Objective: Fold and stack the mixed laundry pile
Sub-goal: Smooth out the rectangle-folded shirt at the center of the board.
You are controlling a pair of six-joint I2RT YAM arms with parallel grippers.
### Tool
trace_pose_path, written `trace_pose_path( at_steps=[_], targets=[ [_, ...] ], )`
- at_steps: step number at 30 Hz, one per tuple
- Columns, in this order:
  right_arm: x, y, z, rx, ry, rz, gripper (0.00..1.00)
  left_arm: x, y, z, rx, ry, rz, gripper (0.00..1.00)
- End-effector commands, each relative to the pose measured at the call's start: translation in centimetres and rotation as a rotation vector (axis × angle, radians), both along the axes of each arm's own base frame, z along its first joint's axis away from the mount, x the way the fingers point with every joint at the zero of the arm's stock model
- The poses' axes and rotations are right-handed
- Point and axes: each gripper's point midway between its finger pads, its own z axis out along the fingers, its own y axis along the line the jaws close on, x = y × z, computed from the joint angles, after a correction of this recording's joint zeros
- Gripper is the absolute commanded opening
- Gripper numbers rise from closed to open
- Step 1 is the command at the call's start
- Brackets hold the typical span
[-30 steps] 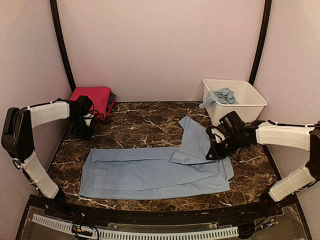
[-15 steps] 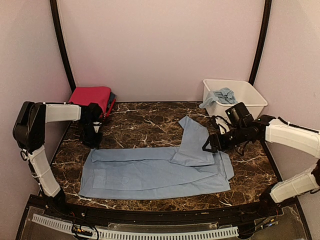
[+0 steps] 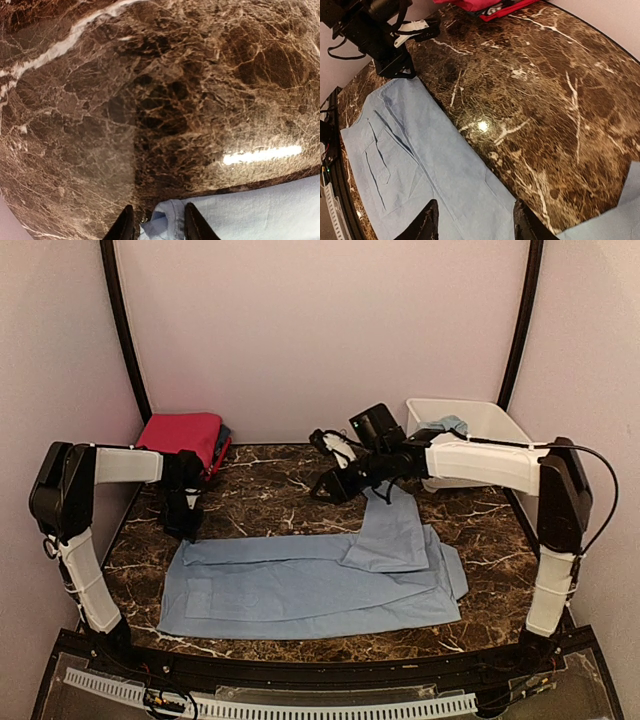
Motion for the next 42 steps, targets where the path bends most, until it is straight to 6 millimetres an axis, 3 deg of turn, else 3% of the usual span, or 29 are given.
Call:
trace_pose_path(
  at_steps=[1,5,11,26,31,34,38,42],
  targets=[
    [0.0,6.5,-0.7,-0.01,-0.104,0.187,0.46,-0.5,-0.1,1.2,-0.043,-0.01,0.028,0.33],
    [0.0,10.1,-2.6,-0.003,-0.094,0.257,0.45,-0.5,-0.3,1.2,-0.063,-0.015,0.033,0.32],
    [0.0,12.9,-6.9,-0.028,-0.055,0.323,0.42,-0.3,-0.5,1.2,-0.078,-0.018,0.033,0.31],
    [-0.8,14.2,-14.2,-0.163,-0.045,0.42,0.42,-0.2,-0.8,0.9,-0.096,-0.02,0.041,0.32],
    [-1.7,14.2,-15.5,-0.173,-0.024,0.455,0.37,-0.2,-0.4,1.0,-0.083,-0.019,0.051,0.33],
    [-1.9,14.2,-16.1,-0.188,-0.021,0.459,0.27,-0.2,-0.4,1.0,-0.084,-0.017,0.056,0.33],
    [-2.1,14.6,-15.1,-0.177,-0.056,0.461,0.01,-0.1,-0.5,1.4,-0.088,-0.027,0.072,0.33],
    [-2.4,15.4,-13.3,-0.163,-0.12,0.451,0.0,0.6,-1.5,2.4,-0.133,-0.068,0.078,0.35]
  ],
)
